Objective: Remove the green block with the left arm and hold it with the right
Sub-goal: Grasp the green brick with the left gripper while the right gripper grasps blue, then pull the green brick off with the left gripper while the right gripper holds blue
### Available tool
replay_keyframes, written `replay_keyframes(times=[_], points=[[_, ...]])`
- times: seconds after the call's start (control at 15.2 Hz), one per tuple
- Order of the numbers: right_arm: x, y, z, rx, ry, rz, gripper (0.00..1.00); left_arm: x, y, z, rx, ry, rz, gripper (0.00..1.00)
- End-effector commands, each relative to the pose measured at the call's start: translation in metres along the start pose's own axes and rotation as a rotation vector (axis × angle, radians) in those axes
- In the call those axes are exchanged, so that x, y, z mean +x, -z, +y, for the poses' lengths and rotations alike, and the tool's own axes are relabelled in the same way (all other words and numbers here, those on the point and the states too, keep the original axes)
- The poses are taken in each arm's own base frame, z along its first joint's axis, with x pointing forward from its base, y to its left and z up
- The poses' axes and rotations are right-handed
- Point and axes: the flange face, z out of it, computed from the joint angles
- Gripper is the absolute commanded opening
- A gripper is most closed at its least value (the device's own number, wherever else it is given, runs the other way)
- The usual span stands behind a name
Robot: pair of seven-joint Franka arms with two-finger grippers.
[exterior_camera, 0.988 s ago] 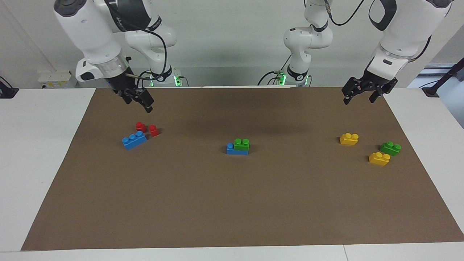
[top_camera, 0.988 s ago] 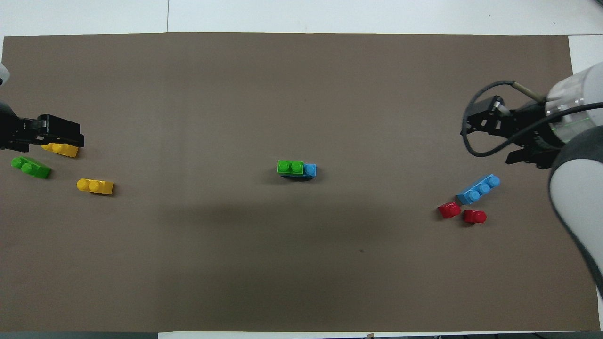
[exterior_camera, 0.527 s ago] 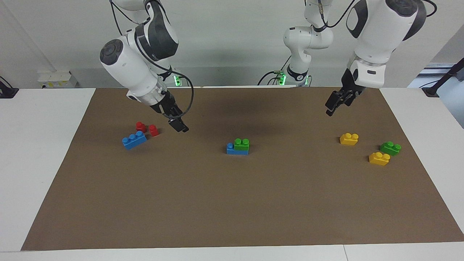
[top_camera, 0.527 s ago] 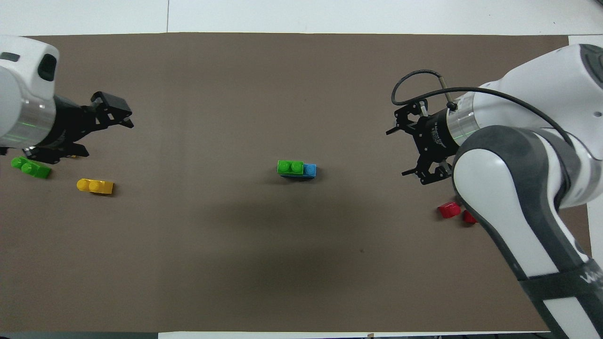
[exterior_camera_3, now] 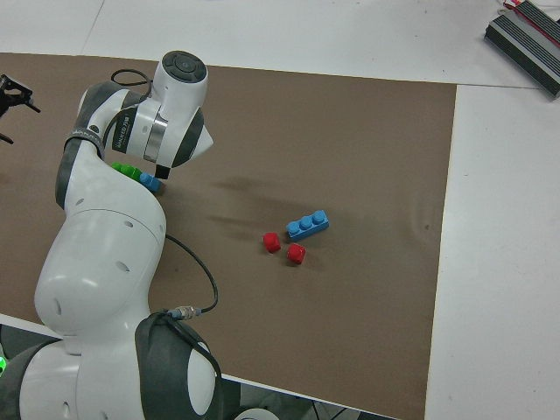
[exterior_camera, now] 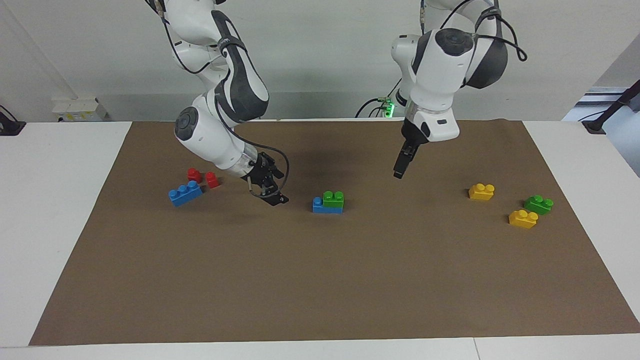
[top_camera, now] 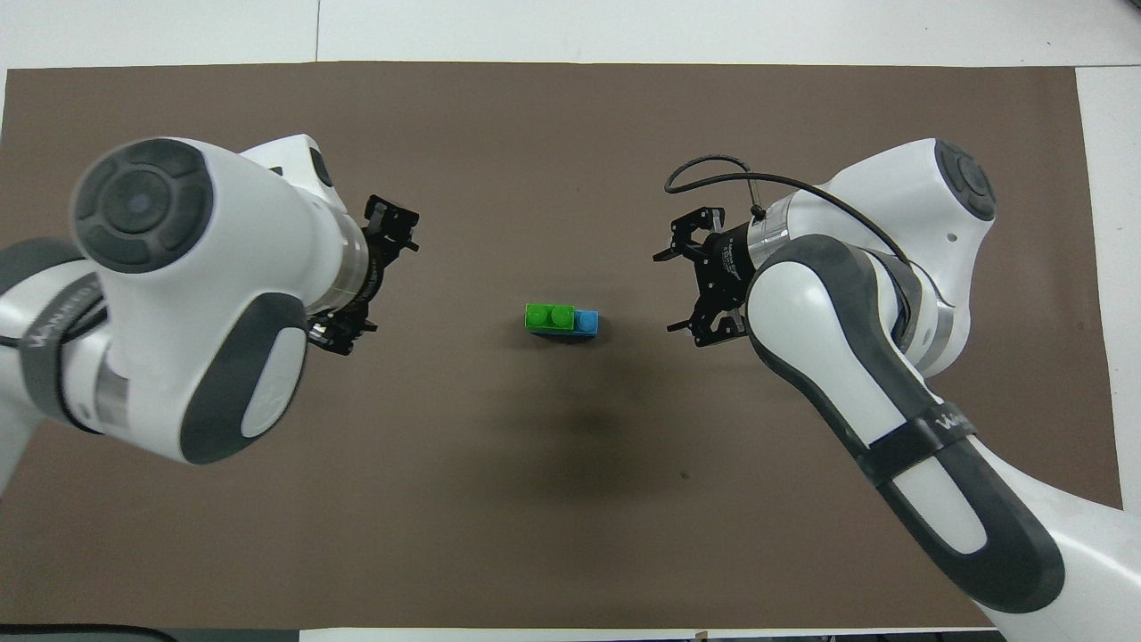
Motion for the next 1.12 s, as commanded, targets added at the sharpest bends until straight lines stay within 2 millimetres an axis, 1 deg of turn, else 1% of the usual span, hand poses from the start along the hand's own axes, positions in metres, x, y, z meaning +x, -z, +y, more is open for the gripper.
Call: replay_keyframes(times=[0.0,0.07,0.13,0.2,0.26,0.33,0.4,0.46,0.53,0.59,0.66,0.72,0.79,0.86,1.05], points=[[0.003,-0.021,-0.006,0.026,-0.054,-0.026,0.92,-0.024,-0.03,0.016,-0.033,0.2,-0.016,1.0],[-0.004,-0.033,-0.006,0.036,-0.057,-0.033,0.92,-0.032,-0.037,0.02,-0.043,0.256,-0.02,1.0],[-0.007,-0.04,-0.007,0.056,-0.065,-0.035,0.92,-0.037,-0.051,0.026,-0.044,0.318,-0.022,1.0],[-0.01,-0.049,-0.006,0.071,-0.089,-0.038,0.92,-0.049,-0.061,0.031,-0.058,0.365,-0.023,1.0],[-0.013,-0.056,-0.006,0.093,-0.106,-0.035,0.92,-0.055,-0.071,0.035,-0.068,0.41,-0.027,1.0],[-0.014,-0.065,-0.004,0.109,-0.117,-0.027,0.93,-0.057,-0.075,0.036,-0.067,0.44,-0.029,1.0],[-0.021,-0.074,-0.003,0.119,-0.12,-0.032,0.93,-0.061,-0.085,0.037,-0.052,0.456,-0.026,1.0],[-0.021,-0.08,-0.002,0.129,-0.126,-0.031,0.93,-0.068,-0.094,0.038,-0.04,0.463,-0.021,1.0],[-0.022,-0.091,-0.001,0.132,-0.126,-0.024,0.93,-0.076,-0.109,0.038,-0.019,0.465,-0.009,1.0],[-0.025,-0.099,0.001,0.14,-0.125,-0.02,0.93,-0.087,-0.124,0.038,0.0,0.451,0.008,1.0],[-0.027,-0.109,0.003,0.147,-0.13,-0.019,0.93,-0.096,-0.132,0.037,0.01,0.447,0.017,1.0],[-0.028,-0.12,0.006,0.15,-0.137,-0.018,0.93,-0.097,-0.137,0.036,0.017,0.456,0.02,1.0],[-0.031,-0.127,0.008,0.158,-0.134,-0.012,0.93,-0.098,-0.137,0.036,0.016,0.47,0.02,1.0],[-0.03,-0.132,0.01,0.156,-0.134,-0.007,0.93,-0.098,-0.138,0.036,0.017,0.484,0.021,1.0],[-0.029,-0.135,0.012,0.155,-0.145,-0.012,0.94,-0.099,-0.147,0.037,0.02,0.518,0.021,1.0]])
